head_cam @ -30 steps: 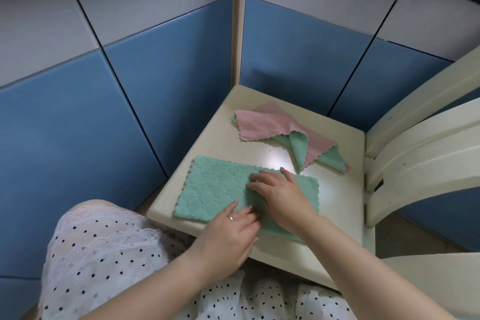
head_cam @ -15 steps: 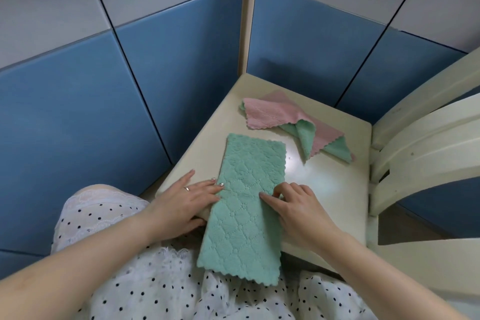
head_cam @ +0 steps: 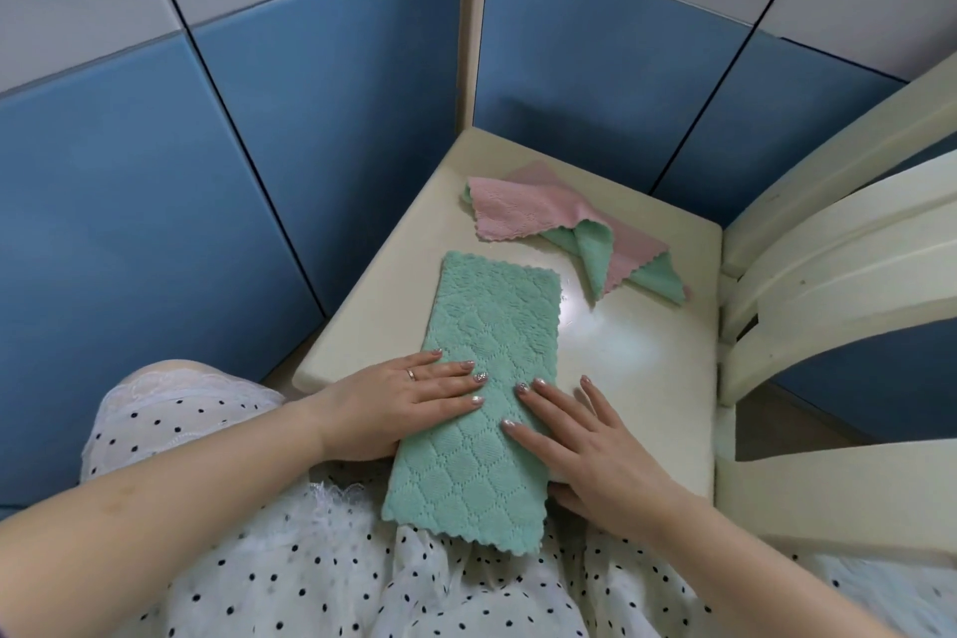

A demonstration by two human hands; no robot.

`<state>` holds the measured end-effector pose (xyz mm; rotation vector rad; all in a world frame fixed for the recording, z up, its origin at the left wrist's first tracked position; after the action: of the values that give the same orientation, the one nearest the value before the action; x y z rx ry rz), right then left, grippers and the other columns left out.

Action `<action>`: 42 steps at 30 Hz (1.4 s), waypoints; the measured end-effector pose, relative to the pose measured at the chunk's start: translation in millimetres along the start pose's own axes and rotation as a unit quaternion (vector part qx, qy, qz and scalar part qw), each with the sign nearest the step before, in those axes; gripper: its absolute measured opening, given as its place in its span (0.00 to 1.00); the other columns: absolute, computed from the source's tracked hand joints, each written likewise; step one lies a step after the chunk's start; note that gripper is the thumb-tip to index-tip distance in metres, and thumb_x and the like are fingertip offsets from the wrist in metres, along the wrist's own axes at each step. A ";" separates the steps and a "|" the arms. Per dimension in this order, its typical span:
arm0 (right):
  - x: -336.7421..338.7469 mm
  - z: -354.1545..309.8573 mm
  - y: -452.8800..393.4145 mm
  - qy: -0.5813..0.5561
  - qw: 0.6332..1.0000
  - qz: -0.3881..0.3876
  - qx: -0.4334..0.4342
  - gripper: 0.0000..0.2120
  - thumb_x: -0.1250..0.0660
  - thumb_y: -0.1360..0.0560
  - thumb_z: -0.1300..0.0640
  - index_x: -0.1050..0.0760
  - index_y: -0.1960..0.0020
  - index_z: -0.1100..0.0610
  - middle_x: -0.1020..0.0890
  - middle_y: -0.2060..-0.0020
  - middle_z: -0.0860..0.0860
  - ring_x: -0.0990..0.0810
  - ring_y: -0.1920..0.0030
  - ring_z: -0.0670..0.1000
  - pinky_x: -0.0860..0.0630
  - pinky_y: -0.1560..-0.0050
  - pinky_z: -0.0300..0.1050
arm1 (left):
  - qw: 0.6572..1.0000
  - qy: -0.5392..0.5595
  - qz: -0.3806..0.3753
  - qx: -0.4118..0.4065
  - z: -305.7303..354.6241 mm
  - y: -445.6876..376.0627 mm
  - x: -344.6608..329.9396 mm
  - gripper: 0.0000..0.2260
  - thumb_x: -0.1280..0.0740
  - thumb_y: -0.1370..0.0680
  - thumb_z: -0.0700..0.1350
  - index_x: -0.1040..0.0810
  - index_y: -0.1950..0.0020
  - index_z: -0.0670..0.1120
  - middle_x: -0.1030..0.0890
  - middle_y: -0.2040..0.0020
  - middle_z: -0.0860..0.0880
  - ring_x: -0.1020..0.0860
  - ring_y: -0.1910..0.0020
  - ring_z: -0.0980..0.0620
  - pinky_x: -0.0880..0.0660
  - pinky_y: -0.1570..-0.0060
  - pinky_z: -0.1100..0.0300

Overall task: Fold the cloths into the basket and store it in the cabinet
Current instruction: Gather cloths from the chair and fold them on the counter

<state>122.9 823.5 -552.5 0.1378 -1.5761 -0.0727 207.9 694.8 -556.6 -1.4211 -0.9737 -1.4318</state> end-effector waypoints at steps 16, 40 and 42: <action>28.2 86.0 -36.0 -0.464 0.779 0.147 -0.396 0.13 0.47 0.19 0.50 0.30 0.54 0.58 0.21 0.60 0.54 0.22 0.58 0.57 0.25 0.58 0.55 | 0.657 0.554 0.143 0.492 -87.4 -4.0 21.8 0.19 0.32 0.27 0.58 0.21 0.56 0.40 0.19 0.60 0.43 0.22 0.63 0.49 0.22 0.56 0.47; 49.4 74.0 -108.1 -0.145 0.938 0.082 -0.302 0.38 0.66 0.33 0.48 0.38 0.27 0.53 0.41 0.25 0.53 0.47 0.24 0.53 0.51 0.28 0.62 | 0.930 0.015 -0.034 0.365 -78.5 -81.3 32.9 0.23 0.51 0.19 0.46 0.48 0.23 0.45 0.49 0.22 0.48 0.51 0.23 0.51 0.56 0.26 0.49; 31.3 71.6 -109.6 -0.149 0.935 0.044 -0.318 0.39 0.68 0.34 0.47 0.45 0.25 0.50 0.46 0.24 0.50 0.52 0.23 0.51 0.56 0.28 0.64 | 0.927 -0.001 -0.069 0.368 -79.8 -81.3 21.2 0.24 0.52 0.18 0.47 0.51 0.23 0.45 0.52 0.22 0.48 0.54 0.23 0.50 0.57 0.26 0.47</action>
<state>55.7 707.9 -536.9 -0.4725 -1.7813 -0.5480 106.2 643.5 -535.0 -0.8039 -1.4391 -0.9815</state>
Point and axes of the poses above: each hand's wrist, its own y-axis away from the middle knuckle, its own x-axis out of the back of the hand, z = x × y, the point moved 9 cm from there along -y, towards the middle knuckle
